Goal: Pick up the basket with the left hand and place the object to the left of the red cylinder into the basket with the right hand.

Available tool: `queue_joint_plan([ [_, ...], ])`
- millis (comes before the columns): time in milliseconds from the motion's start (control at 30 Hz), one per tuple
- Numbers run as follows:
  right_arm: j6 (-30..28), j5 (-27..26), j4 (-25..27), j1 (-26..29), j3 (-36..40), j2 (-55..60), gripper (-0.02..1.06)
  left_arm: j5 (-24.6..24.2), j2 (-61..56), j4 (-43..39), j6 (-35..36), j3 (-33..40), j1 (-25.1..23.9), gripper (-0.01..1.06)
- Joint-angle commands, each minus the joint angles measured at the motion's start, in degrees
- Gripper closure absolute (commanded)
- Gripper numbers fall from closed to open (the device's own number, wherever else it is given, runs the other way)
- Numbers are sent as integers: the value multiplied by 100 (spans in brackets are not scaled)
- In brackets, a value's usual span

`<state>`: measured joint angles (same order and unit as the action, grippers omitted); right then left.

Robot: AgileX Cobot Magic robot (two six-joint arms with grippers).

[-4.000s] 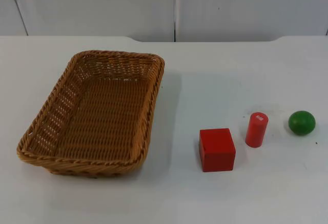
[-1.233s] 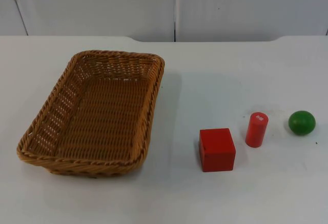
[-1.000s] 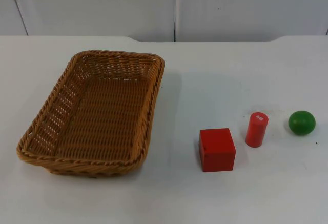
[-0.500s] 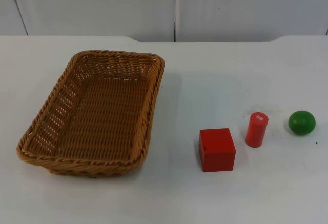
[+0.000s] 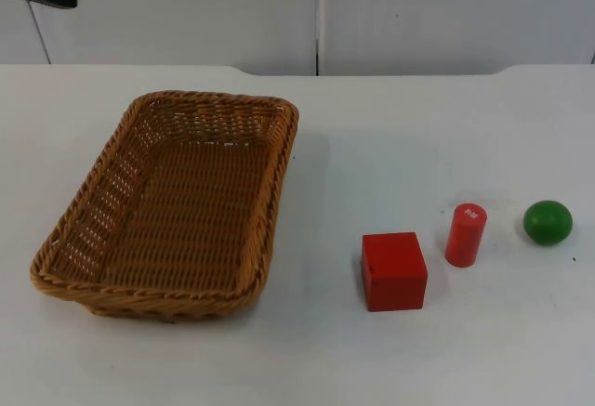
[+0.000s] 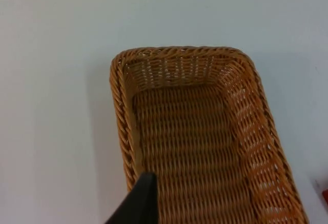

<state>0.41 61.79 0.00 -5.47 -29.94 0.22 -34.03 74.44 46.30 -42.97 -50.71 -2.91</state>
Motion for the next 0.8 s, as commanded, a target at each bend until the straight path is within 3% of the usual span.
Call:
queue_joint_plan([
  [0, 16, 7, 0, 8, 37, -22, -1, 5, 162, 94, -53, -133, 29, 0],
  [633, 16, 7, 0, 8, 37, -22, -1, 273, 1863, -108, -175, -898, 349, 0],
  [767, 16, 7, 0, 8, 37, -22, -1, 365, 2302, -395, 205, -1147, 349, 0],
])
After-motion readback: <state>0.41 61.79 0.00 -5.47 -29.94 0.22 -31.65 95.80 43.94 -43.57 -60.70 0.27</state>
